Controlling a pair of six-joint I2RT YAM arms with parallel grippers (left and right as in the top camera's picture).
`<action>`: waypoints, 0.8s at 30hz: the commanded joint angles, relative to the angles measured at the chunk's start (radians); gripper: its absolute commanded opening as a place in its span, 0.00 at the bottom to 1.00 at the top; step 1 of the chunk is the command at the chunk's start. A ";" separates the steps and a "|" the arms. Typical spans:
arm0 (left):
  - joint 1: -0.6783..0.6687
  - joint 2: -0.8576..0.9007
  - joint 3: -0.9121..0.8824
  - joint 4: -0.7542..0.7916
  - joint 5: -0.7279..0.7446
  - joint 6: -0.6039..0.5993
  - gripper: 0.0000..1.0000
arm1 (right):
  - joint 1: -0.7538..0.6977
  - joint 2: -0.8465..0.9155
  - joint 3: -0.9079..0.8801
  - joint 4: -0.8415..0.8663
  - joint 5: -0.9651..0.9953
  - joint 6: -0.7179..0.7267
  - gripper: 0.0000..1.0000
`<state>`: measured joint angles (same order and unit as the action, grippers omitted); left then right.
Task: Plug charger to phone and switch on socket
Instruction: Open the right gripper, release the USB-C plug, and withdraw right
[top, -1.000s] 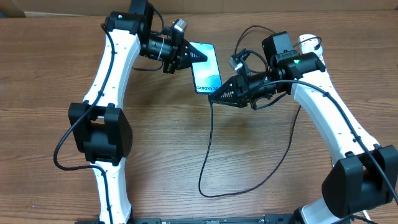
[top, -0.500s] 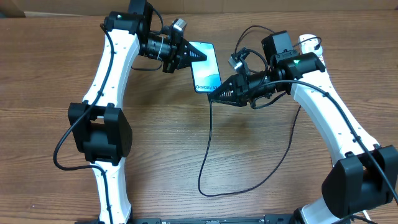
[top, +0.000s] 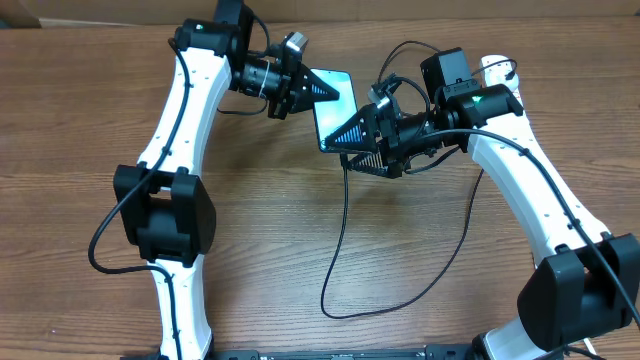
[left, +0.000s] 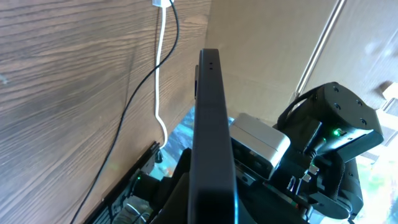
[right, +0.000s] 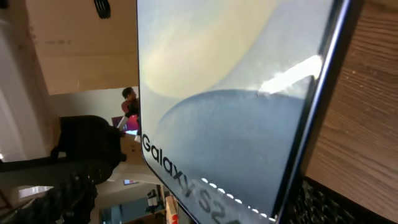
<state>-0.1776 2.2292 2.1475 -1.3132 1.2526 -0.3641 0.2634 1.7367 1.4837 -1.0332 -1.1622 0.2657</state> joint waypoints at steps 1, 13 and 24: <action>-0.006 -0.026 0.015 0.021 0.025 -0.012 0.04 | 0.001 -0.012 0.010 0.000 0.098 0.028 1.00; 0.005 -0.026 0.015 0.067 -0.241 -0.018 0.04 | -0.038 -0.012 0.010 0.003 0.230 0.045 1.00; 0.002 -0.024 -0.026 0.165 -0.509 -0.062 0.04 | -0.190 -0.012 0.010 -0.034 0.245 0.013 1.00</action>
<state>-0.1810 2.2292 2.1448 -1.1843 0.7830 -0.4061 0.1078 1.7367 1.4837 -1.0580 -0.9272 0.3069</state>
